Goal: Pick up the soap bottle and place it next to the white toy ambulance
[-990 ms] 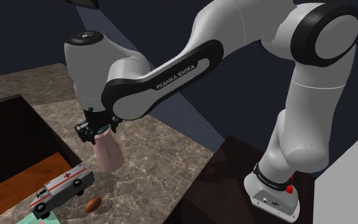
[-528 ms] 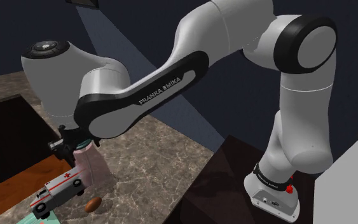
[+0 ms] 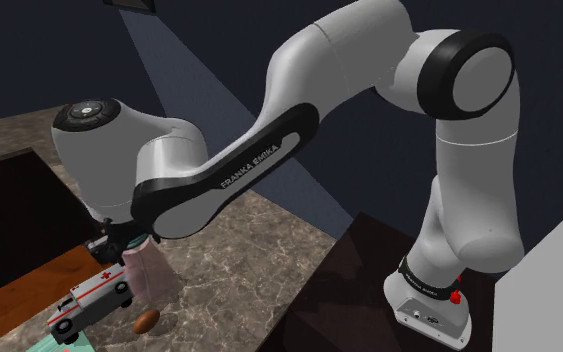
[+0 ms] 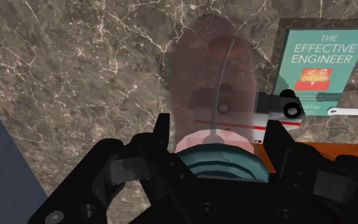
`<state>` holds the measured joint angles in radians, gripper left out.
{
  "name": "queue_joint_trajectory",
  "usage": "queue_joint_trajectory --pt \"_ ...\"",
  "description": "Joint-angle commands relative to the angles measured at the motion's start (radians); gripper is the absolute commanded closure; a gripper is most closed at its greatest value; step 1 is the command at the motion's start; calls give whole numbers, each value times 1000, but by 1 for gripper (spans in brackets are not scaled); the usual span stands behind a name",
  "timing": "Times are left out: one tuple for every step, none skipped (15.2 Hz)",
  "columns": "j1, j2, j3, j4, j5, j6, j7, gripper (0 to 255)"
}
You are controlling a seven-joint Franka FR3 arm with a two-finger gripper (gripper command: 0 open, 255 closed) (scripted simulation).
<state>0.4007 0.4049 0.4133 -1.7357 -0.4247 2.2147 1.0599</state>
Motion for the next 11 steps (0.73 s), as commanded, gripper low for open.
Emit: queue_joint_trajectory --pt "3 13 -5 -10 -11 22 11 255" --pt "4 19 -7 -15 -16 32 15 255" --pt "6 25 -10 -19 -21 41 20 255" --pt "7 32 -12 -23 -26 51 25 255" --pt "9 38 -15 -27 -32 61 30 255" --pt "10 45 -18 -31 -37 70 35 255" --pt "12 52 -20 -34 -43 80 40 255" --pt "14 59 -23 -38 -48 89 45 255" --pt "16 66 -26 -41 -54 99 50 255" --pt "17 74 -29 -43 -59 108 55 255" --pt "19 81 -33 -46 -65 117 60 255"
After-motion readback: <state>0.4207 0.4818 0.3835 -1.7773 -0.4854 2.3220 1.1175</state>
